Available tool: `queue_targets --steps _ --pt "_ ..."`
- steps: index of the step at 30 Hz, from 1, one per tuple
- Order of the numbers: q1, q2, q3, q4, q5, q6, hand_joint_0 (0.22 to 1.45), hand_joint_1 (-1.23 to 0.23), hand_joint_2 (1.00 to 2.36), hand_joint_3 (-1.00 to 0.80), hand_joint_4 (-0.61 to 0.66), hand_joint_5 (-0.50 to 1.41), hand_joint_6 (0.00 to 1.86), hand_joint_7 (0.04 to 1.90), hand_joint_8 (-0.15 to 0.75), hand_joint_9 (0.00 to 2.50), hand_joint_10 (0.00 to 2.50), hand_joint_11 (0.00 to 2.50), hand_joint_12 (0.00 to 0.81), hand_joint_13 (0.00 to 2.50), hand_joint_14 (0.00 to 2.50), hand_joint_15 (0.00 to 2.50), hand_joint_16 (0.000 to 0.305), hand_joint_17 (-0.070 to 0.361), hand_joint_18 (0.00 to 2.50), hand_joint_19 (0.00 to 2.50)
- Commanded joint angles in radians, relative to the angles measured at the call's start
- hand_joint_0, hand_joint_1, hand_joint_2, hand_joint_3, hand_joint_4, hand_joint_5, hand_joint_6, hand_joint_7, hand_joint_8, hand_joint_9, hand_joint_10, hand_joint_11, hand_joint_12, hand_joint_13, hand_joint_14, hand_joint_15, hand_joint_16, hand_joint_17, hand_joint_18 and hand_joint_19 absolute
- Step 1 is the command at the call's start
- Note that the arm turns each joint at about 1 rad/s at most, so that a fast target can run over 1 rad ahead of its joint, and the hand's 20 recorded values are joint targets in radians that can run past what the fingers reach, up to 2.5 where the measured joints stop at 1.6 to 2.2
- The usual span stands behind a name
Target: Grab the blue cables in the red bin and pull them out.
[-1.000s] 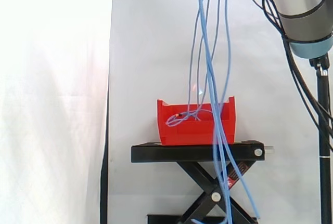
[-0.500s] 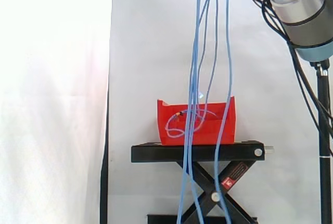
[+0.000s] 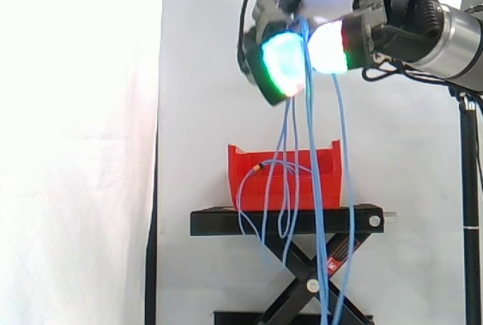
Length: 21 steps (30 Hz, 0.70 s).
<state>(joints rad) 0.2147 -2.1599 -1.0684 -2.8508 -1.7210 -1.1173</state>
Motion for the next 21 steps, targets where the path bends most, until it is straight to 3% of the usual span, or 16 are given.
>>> queue_targets --steps 1,5,14,21 --pt "0.011 0.0 0.001 -0.096 0.178 0.162 0.93 -0.96 1.0 -0.96 0.15 0.75 0.85 0.65 0.249 0.93 1.3 1.46 0.301 1.11 1.06 1.35 0.037 0.084 0.77 1.14" --pt "0.017 0.0 -0.001 -0.134 0.207 0.254 0.93 -0.96 1.0 -0.96 0.14 0.75 0.85 0.65 0.252 0.93 1.3 1.47 0.302 1.11 1.05 1.37 0.037 0.084 0.77 1.14" --pt "0.026 0.0 -0.001 -0.226 0.23 0.317 0.93 -0.96 1.0 -0.95 0.14 0.76 0.85 0.64 0.252 0.93 1.3 1.48 0.303 1.11 1.06 1.36 0.037 0.084 0.76 1.14" --pt "0.04 0.0 -0.001 -0.277 0.277 0.394 0.92 -0.96 1.0 -0.94 0.14 0.76 0.85 0.65 0.251 0.94 1.29 1.47 0.309 1.11 1.06 1.36 0.037 0.083 0.76 1.14"
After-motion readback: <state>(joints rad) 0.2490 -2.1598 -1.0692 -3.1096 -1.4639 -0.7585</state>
